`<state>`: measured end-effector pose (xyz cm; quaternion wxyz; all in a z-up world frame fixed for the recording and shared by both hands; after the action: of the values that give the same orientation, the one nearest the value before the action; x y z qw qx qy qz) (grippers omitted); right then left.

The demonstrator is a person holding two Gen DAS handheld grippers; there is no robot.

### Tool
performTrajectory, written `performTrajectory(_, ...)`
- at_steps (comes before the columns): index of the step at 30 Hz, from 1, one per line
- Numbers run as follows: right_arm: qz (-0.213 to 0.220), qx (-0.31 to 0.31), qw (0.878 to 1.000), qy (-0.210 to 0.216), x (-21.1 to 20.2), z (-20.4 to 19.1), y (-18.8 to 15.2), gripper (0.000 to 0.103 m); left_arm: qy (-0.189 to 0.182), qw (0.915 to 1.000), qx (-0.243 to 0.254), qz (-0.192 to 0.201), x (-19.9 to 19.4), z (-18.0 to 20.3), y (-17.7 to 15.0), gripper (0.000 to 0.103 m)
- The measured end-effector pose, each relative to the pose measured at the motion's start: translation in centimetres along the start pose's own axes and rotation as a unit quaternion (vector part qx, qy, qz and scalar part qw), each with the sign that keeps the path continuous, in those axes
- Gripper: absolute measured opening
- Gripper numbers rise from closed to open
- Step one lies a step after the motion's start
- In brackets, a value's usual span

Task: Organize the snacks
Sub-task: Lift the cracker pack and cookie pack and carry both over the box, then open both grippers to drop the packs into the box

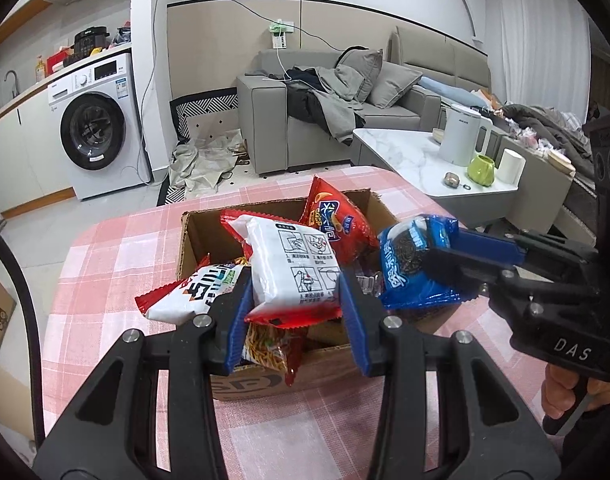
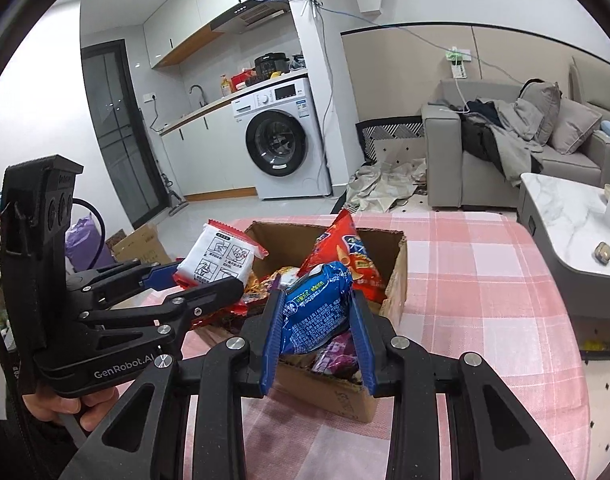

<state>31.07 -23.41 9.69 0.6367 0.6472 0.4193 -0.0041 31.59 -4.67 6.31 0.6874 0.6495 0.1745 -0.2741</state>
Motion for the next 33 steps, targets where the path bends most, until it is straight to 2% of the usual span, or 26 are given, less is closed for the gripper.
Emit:
performTrajectory(18,-0.028,-0.015,0.999,-0.008,2.4,0.4,-0.8,0.033,0.018,0.9994,0.028,-0.01,4.8,0.6,0.4,0.039)
performTrajectory(21,-0.02,-0.014,1.0,-0.004,1.9,0.5,-0.8,0.045,0.014,0.9997,0.019,-0.006,4.5,0.5,0.5,0.04)
performTrajectory(22,-0.009,-0.01,1.0,0.005,1.5,0.5,-0.7,0.051,0.013,0.9997,0.018,-0.005,4.3,0.5,0.5,0.045)
performTrajectory(24,0.002,-0.01,1.0,0.009,0.7,0.7,-0.6,0.055,0.013,0.9997,0.019,0.004,3.3,0.3,0.3,0.056)
performTrajectory(26,0.013,-0.012,1.0,0.006,-0.2,0.8,-0.6,0.065,0.013,0.9995,0.02,0.02,2.3,0.2,0.0,0.076)
performTrajectory(27,0.017,-0.013,1.0,0.008,-0.6,0.7,-0.7,0.073,0.013,0.9994,0.02,0.025,1.8,0.3,-0.1,0.079)
performTrajectory(31,0.029,-0.016,0.999,0.005,-1.8,0.6,-1.1,0.1,0.002,0.999,0.018,0.041,-0.1,0.3,-0.7,0.084)
performTrajectory(33,0.038,-0.02,0.999,0.006,-2.5,0.2,-1.2,0.102,-0.001,0.9988,0.016,0.047,-1.0,0.3,-1.1,0.086)
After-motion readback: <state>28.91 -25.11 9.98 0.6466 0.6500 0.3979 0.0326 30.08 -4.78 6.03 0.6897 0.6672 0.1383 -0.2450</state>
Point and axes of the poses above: each gripper's, at about its wrist camera, not at the fingertips, and x roughly the way its jaws point, z to its right, y to its top, the point moved 6 cm from there along x, roughly the way its jaws point, and after that the axes turned 5 degrees about -x, right-handed, at the moved point
